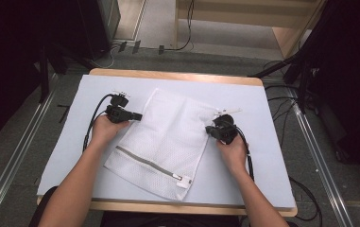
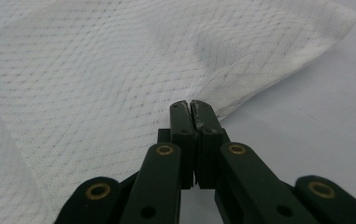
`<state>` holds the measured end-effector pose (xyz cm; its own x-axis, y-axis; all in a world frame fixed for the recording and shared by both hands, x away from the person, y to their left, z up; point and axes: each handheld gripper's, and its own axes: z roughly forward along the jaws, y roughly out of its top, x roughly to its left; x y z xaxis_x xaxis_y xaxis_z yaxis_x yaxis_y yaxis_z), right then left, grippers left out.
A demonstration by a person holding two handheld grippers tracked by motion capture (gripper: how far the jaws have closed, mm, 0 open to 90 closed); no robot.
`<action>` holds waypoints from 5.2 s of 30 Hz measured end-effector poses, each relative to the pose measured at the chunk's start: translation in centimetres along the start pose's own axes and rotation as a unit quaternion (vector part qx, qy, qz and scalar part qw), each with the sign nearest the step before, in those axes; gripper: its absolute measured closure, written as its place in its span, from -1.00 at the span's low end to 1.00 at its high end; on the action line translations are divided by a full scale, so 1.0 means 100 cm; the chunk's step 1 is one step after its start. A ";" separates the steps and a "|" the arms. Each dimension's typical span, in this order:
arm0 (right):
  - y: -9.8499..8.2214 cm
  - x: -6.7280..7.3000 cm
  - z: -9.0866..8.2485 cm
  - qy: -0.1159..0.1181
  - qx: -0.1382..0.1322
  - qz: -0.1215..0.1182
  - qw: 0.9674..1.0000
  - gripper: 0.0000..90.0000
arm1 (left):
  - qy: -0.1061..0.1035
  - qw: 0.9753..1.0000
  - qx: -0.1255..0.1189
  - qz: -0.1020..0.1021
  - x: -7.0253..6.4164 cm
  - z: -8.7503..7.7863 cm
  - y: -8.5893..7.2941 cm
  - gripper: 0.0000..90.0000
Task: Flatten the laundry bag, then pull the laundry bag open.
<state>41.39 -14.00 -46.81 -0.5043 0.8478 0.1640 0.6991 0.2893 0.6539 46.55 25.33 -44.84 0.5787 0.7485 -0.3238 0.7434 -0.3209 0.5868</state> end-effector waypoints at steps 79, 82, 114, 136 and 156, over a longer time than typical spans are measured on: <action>0.004 -0.011 -0.048 0.063 -0.066 -0.014 0.996 0.22 | -0.021 0.999 -0.014 0.033 -0.054 -0.043 -0.004 -0.05; -0.003 -0.006 -0.051 0.065 -0.063 -0.024 0.996 0.21 | -0.025 0.999 -0.013 0.040 -0.059 -0.043 -0.004 -0.07; -0.041 0.026 -0.059 0.096 -0.031 -0.063 0.993 0.52 | -0.065 0.993 0.006 0.096 -0.121 -0.030 -0.018 -0.06; -0.063 0.043 -0.053 0.144 0.035 -0.101 0.984 1.00 | -0.093 0.985 0.026 0.140 -0.159 0.010 -0.024 0.21; -0.073 0.038 -0.047 0.170 0.013 -0.177 0.969 1.00 | -0.138 0.977 0.078 0.145 -0.187 0.047 -0.033 0.72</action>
<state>31.99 -14.96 -47.47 -0.8497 0.4991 0.1701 0.4625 0.5506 0.6949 34.82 9.67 -44.24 0.8246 0.4349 -0.3618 0.5647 -0.5959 0.5710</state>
